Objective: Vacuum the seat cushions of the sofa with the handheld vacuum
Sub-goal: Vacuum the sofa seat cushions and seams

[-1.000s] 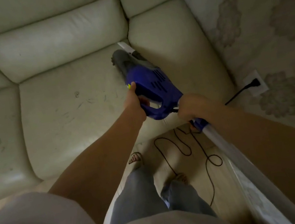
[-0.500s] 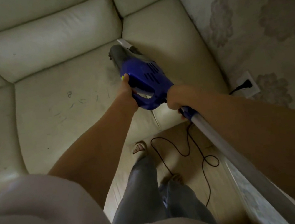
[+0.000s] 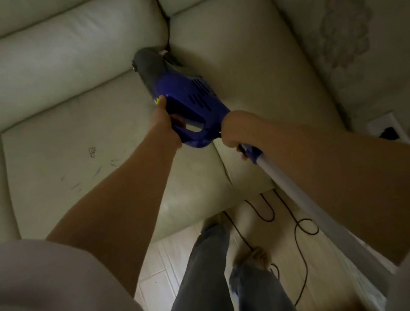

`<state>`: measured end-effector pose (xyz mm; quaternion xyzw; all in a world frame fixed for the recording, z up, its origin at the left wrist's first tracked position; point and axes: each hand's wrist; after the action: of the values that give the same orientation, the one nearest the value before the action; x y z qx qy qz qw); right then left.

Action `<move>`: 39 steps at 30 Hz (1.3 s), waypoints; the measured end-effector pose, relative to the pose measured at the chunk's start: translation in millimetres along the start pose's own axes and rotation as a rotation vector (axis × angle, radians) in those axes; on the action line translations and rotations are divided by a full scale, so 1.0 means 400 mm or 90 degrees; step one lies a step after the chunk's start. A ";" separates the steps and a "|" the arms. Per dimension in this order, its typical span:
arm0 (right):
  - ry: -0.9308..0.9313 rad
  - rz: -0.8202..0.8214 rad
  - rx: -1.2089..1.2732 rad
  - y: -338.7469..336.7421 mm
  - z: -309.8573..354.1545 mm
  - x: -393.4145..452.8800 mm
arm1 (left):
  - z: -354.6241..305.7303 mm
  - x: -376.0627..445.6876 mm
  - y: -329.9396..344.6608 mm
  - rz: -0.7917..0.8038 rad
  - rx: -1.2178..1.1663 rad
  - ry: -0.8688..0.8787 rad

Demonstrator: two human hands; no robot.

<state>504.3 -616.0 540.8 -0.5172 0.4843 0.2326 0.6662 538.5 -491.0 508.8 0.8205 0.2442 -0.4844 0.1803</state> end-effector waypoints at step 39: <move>-0.184 -0.171 0.051 0.291 -0.437 -0.320 | 0.299 -0.480 0.037 0.191 0.037 0.173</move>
<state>285.1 -710.0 601.0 -0.5114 0.3190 0.1940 0.7740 383.5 -610.3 623.5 0.9103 0.1272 -0.3438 0.1924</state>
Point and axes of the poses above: each hand's wrist, its own x-axis towards the middle knuckle, its own y-axis out of the palm, z = x × y, and after that the axes turned 7 degrees about -x, right-handed
